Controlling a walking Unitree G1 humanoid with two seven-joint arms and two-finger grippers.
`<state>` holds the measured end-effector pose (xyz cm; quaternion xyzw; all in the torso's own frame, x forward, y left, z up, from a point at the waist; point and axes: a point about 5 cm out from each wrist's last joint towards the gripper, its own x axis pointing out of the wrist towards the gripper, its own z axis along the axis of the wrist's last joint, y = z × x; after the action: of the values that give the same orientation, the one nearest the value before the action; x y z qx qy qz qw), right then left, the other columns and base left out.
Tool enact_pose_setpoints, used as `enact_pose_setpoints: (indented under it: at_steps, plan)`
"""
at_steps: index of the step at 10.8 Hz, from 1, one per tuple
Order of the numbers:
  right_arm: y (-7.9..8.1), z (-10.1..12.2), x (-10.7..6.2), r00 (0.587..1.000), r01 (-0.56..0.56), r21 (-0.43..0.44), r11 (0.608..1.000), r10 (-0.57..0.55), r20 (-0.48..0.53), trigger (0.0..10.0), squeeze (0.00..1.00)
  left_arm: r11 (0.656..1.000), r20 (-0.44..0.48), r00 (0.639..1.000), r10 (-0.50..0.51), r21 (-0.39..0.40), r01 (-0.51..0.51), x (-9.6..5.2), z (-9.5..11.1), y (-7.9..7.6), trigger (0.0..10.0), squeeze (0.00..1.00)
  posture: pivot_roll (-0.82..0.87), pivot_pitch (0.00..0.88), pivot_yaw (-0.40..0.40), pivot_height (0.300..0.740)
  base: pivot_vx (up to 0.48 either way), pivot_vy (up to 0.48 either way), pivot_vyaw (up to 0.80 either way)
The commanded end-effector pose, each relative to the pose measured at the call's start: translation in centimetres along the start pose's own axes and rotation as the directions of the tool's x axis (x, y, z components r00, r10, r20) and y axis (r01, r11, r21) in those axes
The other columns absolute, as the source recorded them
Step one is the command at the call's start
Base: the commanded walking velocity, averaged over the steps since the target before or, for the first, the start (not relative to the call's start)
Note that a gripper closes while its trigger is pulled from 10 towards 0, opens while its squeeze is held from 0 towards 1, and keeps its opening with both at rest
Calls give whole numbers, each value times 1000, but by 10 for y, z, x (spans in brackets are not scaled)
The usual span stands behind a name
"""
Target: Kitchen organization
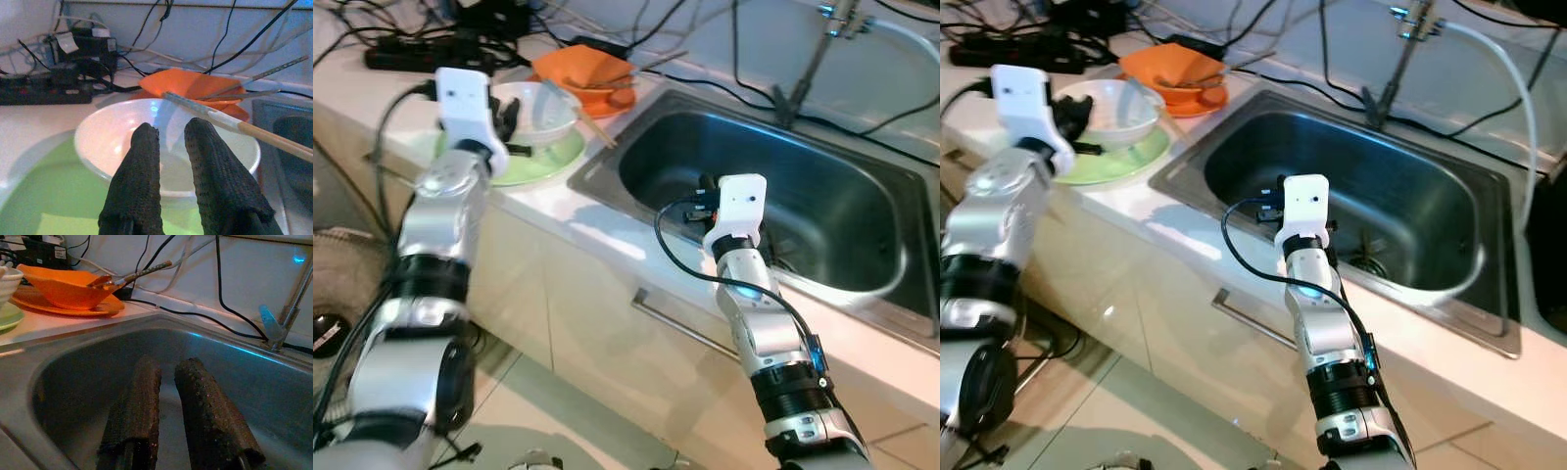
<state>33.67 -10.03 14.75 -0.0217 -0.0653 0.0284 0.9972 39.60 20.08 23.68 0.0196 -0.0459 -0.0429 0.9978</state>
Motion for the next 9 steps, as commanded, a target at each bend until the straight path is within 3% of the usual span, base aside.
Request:
enact_pose_setpoints:
  at_steps: [1, 4, 9]
  plan:
    - [-5, -2, 0, 1000, 18, -3, 1000, -18, -8, 10000, 0, 999, -5, 999, -36, -19, 36, 4, 2, -8, 10000, 0, -59, 14, -96, 740, 0, 0, 0]
    - [-9, -2, -1, 999, 32, -7, 999, -32, -12, 10000, 0, 993, -58, 995, -81, -89, 75, 9, -9, -17, 10000, 0, -67, 20, -91, 740, 0, 0, 0]
    - [-9, -2, 0, 999, 35, -7, 999, -35, -13, 10000, 0, 997, -91, 996, -14, -74, 8, 7, -14, -1, 10000, 0, -61, 23, -92, 740, 0, 0, 0]
